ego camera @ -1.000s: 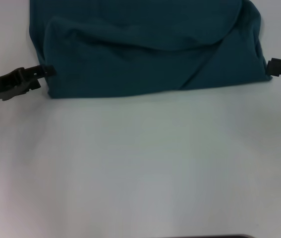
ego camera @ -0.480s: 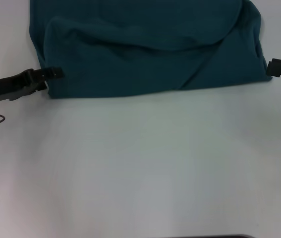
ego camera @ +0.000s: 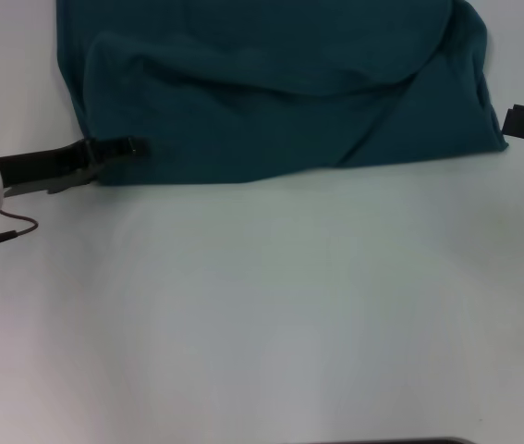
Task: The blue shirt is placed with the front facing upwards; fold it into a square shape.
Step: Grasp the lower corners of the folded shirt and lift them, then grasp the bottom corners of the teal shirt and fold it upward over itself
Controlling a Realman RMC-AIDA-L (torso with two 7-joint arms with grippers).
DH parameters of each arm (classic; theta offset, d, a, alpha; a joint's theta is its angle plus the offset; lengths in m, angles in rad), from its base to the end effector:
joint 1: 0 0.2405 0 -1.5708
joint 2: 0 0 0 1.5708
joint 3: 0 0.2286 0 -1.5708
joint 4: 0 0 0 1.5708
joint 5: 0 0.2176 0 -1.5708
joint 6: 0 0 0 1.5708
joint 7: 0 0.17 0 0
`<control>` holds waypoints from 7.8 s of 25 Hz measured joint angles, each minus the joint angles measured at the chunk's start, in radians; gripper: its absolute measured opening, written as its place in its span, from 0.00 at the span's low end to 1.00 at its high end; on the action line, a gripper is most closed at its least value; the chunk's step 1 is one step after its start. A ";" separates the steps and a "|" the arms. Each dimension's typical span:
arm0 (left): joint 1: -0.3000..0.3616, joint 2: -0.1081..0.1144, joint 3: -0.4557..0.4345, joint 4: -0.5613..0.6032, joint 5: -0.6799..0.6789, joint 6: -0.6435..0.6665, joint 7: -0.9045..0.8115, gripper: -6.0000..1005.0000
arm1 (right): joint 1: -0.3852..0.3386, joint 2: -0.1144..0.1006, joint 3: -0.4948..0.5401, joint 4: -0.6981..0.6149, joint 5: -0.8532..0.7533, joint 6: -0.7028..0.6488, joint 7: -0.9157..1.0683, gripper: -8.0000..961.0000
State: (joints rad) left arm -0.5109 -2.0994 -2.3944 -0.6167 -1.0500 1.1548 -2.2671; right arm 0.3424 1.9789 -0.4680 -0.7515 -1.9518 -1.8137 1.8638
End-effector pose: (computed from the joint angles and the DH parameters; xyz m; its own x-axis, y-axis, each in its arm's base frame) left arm -0.2921 0.3570 -0.0294 0.0982 0.8462 0.5238 0.9924 -0.1224 0.0116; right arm 0.2876 0.2839 0.0806 0.3794 -0.6568 -0.6517 -0.8146 -0.5712 0.1014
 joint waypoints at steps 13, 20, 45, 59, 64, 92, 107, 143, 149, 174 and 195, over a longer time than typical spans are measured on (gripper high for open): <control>-0.017 -0.004 0.032 -0.035 0.045 -0.007 -0.095 0.60 | 0.000 -0.005 0.006 0.000 0.001 -0.012 0.000 0.77; -0.018 0.009 0.025 -0.039 0.039 0.045 -0.099 0.30 | 0.008 -0.010 0.001 0.000 -0.006 -0.012 0.006 0.77; -0.041 0.112 0.020 -0.116 0.038 0.281 -0.228 0.02 | 0.063 -0.120 -0.004 -0.050 -0.121 0.119 0.273 0.75; -0.047 0.128 0.020 -0.137 0.045 0.326 -0.254 0.02 | 0.302 -0.099 -0.072 -0.086 -0.491 0.218 0.502 0.74; -0.054 0.129 0.020 -0.137 0.045 0.328 -0.255 0.02 | 0.309 -0.095 -0.148 -0.086 -0.501 0.240 0.506 0.74; -0.076 0.130 0.020 -0.136 0.043 0.316 -0.265 0.02 | 0.316 -0.003 -0.266 0.012 -0.584 0.567 0.471 0.72; -0.078 0.130 0.020 -0.137 0.037 0.306 -0.267 0.02 | 0.335 -0.010 -0.275 0.071 -0.550 0.564 0.462 0.71; -0.036 0.161 0.022 -0.185 0.277 0.601 -0.264 0.02 | 0.316 -0.039 -0.279 -0.088 -0.759 0.115 0.533 0.06; 0.005 0.140 0.024 -0.232 0.303 0.668 -0.268 0.02 | 0.293 -0.017 -0.280 -0.152 -0.767 0.017 0.533 0.06; 0.096 0.095 0.031 -0.267 0.460 0.792 -0.264 0.02 | 0.194 0.037 -0.335 -0.235 -0.897 -0.173 0.540 0.06; -0.061 0.148 -0.064 -0.249 0.397 0.828 -0.248 0.02 | 0.280 -0.047 -0.205 -0.221 -0.569 -0.152 0.535 0.06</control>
State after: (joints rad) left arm -0.5716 -1.9514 -2.4581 -0.8654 -0.6530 1.9829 -2.5151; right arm 0.6225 1.9320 -0.6729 -0.9723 -2.5211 -1.9654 2.3992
